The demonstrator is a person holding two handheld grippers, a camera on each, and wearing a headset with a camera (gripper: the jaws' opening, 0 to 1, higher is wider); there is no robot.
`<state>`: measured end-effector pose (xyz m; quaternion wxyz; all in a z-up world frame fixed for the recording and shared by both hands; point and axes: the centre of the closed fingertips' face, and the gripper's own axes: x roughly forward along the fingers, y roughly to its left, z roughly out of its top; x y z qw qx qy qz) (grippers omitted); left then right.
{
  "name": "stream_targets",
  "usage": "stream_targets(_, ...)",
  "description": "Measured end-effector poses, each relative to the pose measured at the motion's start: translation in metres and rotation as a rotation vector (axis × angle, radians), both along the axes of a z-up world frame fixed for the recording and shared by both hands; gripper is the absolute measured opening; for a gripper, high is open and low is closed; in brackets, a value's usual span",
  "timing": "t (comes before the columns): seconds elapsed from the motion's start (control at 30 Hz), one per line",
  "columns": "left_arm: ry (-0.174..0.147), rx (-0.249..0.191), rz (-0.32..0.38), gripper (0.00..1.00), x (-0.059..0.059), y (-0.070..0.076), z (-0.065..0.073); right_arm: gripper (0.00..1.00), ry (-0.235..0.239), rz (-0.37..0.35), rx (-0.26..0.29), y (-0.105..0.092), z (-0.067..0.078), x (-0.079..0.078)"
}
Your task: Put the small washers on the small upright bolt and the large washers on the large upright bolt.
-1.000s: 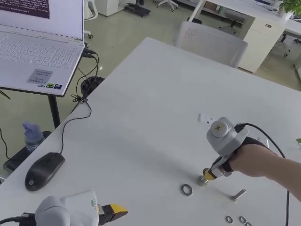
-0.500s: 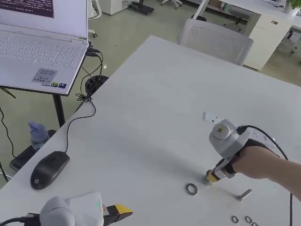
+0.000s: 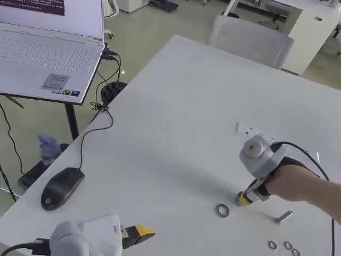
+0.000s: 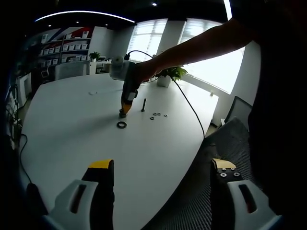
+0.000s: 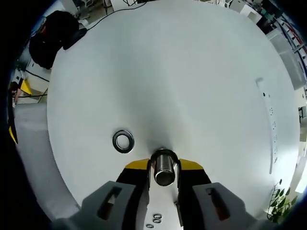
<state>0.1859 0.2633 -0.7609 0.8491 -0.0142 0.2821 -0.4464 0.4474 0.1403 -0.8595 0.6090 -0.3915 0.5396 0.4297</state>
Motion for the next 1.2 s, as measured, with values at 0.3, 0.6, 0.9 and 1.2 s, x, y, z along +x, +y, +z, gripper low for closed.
stream_targets(0.3, 0.015, -0.005, -0.001, 0.82, -0.0001, -0.0015, -0.0017, 0.21, 0.006, -0.002, -0.003, -0.0016, -0.0064, 0.0013)
stream_targets(0.6, 0.02, -0.011, -0.003, 0.81, 0.0003, -0.0033, -0.0014, 0.21, 0.006, -0.002, 0.001, -0.0005, -0.0062, 0.0013)
stream_targets(0.9, 0.023, -0.011, -0.007, 0.79, -0.0012, -0.0042, -0.0018, 0.23, 0.011, 0.005, 0.008, -0.0015, -0.0072, -0.001)
stream_targets(1.2, 0.027, -0.011, -0.003, 0.79, -0.0052, -0.0017, -0.0016, 0.24, 0.009, 0.016, 0.01, 0.0007, -0.0065, -0.0049)
